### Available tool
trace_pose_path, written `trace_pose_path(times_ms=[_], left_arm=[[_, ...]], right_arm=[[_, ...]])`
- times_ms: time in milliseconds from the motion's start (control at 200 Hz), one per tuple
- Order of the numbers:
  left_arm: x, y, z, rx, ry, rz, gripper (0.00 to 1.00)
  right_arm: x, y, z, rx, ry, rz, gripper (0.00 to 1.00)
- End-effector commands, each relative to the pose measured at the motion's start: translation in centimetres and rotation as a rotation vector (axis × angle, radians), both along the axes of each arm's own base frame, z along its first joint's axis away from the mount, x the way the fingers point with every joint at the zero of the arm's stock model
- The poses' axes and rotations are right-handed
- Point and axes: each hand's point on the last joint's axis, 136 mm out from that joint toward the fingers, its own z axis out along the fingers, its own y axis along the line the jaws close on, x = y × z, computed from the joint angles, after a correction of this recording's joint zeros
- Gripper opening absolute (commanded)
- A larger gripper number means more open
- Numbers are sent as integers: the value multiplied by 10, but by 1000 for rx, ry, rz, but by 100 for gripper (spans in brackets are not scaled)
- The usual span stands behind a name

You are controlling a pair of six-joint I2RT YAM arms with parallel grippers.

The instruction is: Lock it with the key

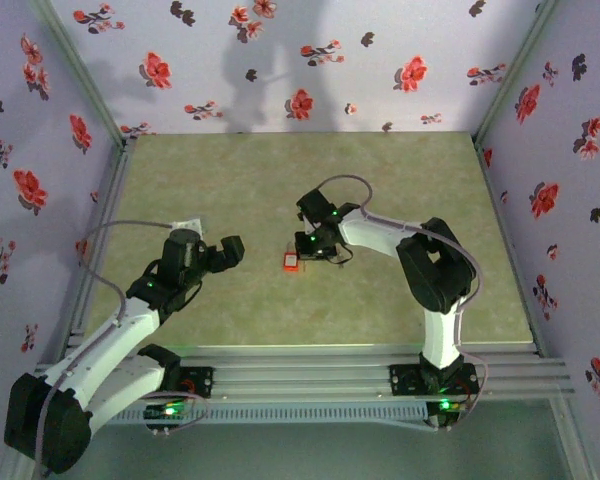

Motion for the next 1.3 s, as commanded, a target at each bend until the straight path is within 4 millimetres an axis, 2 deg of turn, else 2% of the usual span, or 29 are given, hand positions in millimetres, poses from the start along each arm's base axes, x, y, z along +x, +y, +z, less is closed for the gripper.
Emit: trace_pose_path(times_ms=[0, 1185, 1295], left_arm=[[3, 6, 5, 10, -36, 21, 100], [3, 6, 4, 6, -37, 23, 100], [3, 6, 4, 7, -37, 22, 100]], right_arm=[[1, 0, -5, -32, 4, 11, 0], [11, -5, -18, -68, 22, -11, 0], [12, -5, -19, -67, 22, -14, 3]])
